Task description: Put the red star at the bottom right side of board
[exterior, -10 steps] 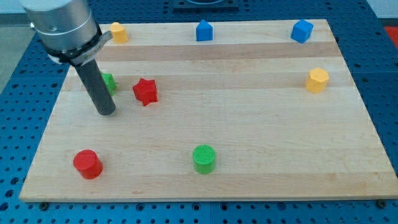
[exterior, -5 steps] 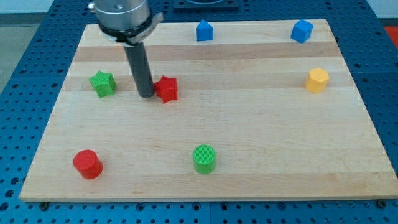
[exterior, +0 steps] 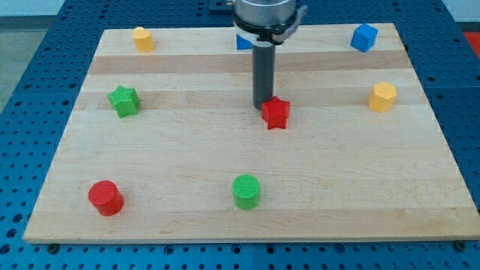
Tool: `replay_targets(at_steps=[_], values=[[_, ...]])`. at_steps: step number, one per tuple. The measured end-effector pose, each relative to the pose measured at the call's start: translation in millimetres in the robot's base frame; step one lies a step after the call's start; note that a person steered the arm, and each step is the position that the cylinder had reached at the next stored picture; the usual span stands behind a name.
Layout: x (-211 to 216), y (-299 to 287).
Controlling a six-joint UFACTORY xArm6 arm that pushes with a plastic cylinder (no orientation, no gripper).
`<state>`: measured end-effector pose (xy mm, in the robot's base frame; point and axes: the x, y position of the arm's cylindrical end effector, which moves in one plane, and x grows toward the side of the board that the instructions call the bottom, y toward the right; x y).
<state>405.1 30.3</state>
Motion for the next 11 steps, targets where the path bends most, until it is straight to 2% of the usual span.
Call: replay_targets(at_steps=[4, 11], values=[[76.8, 13.0], [75.9, 108.0]])
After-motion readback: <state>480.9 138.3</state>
